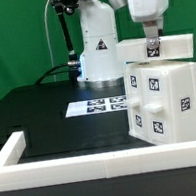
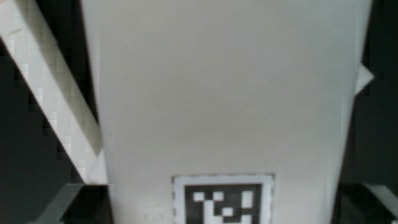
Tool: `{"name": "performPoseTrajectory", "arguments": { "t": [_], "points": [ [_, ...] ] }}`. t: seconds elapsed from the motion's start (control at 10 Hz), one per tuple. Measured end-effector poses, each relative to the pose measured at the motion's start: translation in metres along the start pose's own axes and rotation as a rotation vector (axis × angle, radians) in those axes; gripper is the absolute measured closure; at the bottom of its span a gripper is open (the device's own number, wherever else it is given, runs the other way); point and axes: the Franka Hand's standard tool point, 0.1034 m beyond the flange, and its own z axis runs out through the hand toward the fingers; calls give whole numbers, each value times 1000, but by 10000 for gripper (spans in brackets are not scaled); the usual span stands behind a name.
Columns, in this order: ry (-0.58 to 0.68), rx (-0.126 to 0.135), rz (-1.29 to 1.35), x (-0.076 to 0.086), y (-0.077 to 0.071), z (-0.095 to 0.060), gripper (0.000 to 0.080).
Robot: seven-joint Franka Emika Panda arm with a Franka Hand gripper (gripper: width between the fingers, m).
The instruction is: Assemble cabinet
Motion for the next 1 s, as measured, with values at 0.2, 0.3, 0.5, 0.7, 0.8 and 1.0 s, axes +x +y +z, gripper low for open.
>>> {"name": "performPoseTrajectory", "arguments": {
  "t": [0.2,0.3,0.5,0.7,0.8,1.0],
  "points": [
    [0,1,205,0,0,0,239],
    [0,1,297,0,0,0,239],
    [1,2,488,0,0,0,239],
    [1,3,636,0,0,1,239],
    [1,3,742,0,0,1,239],
    [1,4,902,0,-1,1,239]
  ]
}}
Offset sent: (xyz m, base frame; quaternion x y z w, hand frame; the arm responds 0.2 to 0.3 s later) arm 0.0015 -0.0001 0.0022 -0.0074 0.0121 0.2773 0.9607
